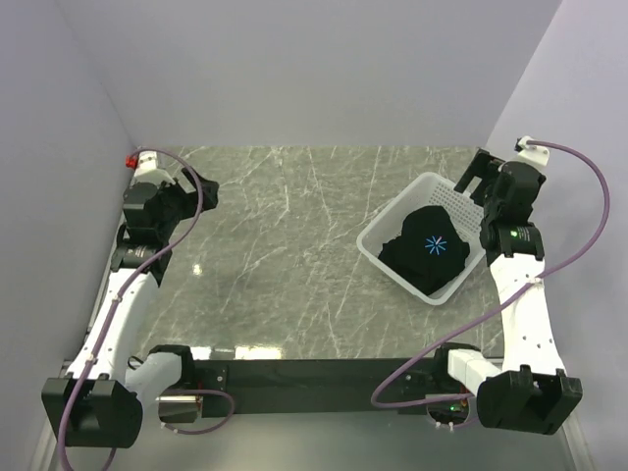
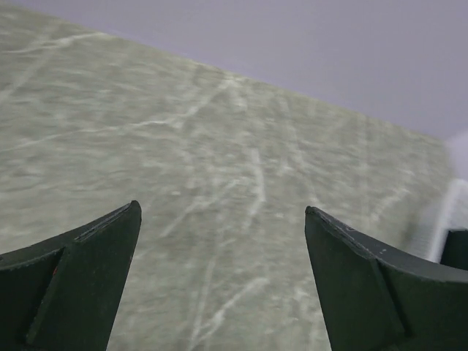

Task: Fold and stack the t-shirts
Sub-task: Grab the tshirt from the pile, then move the tshirt to the center of the board

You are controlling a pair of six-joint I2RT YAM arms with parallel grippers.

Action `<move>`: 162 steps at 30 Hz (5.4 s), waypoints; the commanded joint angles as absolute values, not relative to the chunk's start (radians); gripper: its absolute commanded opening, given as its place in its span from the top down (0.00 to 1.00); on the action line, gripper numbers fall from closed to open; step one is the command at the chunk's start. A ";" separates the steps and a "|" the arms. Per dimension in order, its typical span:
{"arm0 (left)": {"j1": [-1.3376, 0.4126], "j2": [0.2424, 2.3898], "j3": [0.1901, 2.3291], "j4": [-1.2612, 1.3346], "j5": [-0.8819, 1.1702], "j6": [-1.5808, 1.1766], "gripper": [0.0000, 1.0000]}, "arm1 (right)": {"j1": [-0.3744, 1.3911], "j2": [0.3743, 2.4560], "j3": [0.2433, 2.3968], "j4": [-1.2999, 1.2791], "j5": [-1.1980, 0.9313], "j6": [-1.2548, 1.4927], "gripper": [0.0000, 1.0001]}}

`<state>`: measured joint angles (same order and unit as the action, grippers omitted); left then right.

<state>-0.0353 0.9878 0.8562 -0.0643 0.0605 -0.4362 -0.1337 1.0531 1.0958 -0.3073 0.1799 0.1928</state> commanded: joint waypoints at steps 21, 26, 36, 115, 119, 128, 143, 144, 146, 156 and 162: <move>-0.509 1.483 1.179 0.199 0.344 -0.808 0.01 | -0.279 1.002 1.117 -0.434 -0.566 -0.134 0.00; -0.600 1.652 1.316 0.173 0.356 -0.853 0.01 | -0.324 1.014 1.121 -0.420 -0.583 -0.086 0.00; -0.735 1.959 1.609 0.071 0.419 -0.899 0.11 | -0.354 0.991 1.091 -0.405 -0.572 -0.048 0.00; -0.634 1.611 2.283 -0.155 -0.032 -0.462 0.99 | -0.440 0.956 1.026 -0.252 -0.548 0.138 0.03; -0.634 1.516 2.095 -0.179 -0.014 -0.489 0.99 | -0.440 0.950 1.016 -0.259 -0.543 0.109 0.03; -0.626 1.289 1.563 -0.271 -0.149 -0.538 0.82 | -0.439 0.963 0.982 -0.270 -0.589 0.057 0.03; -0.624 0.971 0.979 -0.327 -0.428 -0.531 0.01 | -0.313 0.989 0.953 -0.428 -0.723 -0.244 0.03; -0.624 0.966 0.976 -0.321 -0.457 -0.531 0.01 | -0.272 0.995 0.956 -0.440 -0.718 -0.255 0.03; -0.620 0.968 0.960 -0.305 -0.472 -0.534 0.01 | -0.229 1.009 0.969 -0.469 -0.703 -0.271 0.03; -0.609 1.015 0.951 -0.184 -0.439 -0.583 0.01 | -0.124 1.054 1.023 -0.566 -0.438 -0.273 0.04; -0.607 1.020 0.931 -0.161 -0.413 -0.607 0.01 | -0.172 0.994 0.967 -0.568 -0.077 -0.157 0.07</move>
<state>-0.6113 1.0260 0.9417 -0.2203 -0.4309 -0.5812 -0.1482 1.0454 0.9745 -0.5579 -0.3191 -0.2153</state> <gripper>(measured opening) 0.994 0.933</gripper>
